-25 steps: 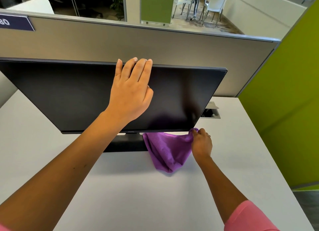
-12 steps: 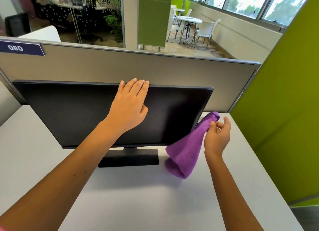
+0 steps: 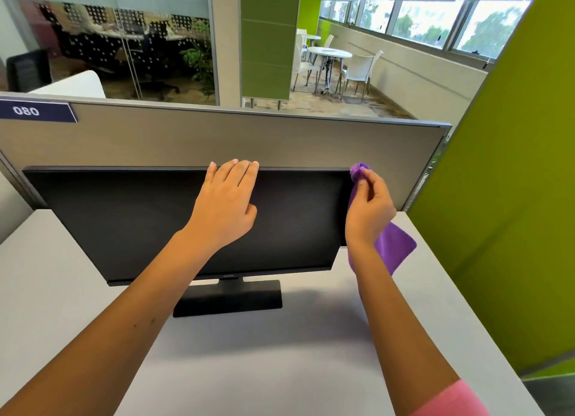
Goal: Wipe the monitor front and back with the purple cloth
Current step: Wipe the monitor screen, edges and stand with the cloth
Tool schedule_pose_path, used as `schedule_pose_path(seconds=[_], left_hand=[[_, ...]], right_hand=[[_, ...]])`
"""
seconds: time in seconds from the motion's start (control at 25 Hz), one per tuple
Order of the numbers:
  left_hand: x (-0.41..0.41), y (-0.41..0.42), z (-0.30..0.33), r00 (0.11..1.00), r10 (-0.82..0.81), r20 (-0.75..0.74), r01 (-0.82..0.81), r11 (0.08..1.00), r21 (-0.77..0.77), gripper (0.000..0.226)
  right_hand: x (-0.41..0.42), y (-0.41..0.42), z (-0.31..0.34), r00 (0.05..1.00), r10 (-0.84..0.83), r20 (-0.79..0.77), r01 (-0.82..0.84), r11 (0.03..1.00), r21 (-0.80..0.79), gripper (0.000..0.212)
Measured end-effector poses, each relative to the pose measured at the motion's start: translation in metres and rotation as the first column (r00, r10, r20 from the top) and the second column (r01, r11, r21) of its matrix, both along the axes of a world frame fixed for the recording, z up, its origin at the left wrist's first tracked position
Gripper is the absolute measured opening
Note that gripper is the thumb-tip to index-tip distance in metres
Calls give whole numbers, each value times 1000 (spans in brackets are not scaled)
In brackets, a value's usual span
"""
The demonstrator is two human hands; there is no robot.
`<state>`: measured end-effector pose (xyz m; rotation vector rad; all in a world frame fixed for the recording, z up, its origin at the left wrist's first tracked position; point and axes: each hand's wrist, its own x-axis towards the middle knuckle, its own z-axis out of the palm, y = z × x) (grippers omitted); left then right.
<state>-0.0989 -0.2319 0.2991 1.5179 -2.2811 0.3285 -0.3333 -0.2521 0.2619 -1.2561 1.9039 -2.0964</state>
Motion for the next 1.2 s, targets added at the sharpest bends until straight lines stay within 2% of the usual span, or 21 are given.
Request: schedule_pose_path(seconds=[0.12,0.28,0.48,0.64,0.72,0.84,0.96,1.08,1.16,1.2], left_hand=[[-1,-2,-1,1000,5,-2,-5,1000,0,63],[-3,-4,-2,1000,10,-8,-10,1000,-4,63],[-4,-3,-3,1000,18,8,-18,1000,-11,64],[-2,-4,-6,999,22,38,-22,1000,-16,67],[-1,-4,-8,999,24,46,-23,1000,-18,68],[0,-6,-10,999,15,28,-14,999,-29,67],[4,2,-15,998,-33,-44,30,997,-72,63],[10,30,-37,978,-108,-177,96,992,-78,59],[19,52,-59,935,-99,-339,119,992,37,56],[24,63,-70,891,-68,-449,147,979,142,53]], right_hand=[[4,-3,-16,994,-22,-110,21,1000,-11,30],[11,-3,-49,978,3,-210,21,994,109,39],[15,2,-90,994,29,-104,-2,967,255,48],[9,11,-125,999,37,14,-39,861,506,34],[7,19,-137,995,38,90,-82,817,571,27],[18,34,-145,991,131,2,-110,827,552,22],[42,45,-129,970,243,18,-220,843,492,16],[69,46,-92,936,349,38,-327,828,455,25],[90,49,-60,891,453,25,-410,781,471,24],[101,52,-44,853,522,15,-465,746,477,22]])
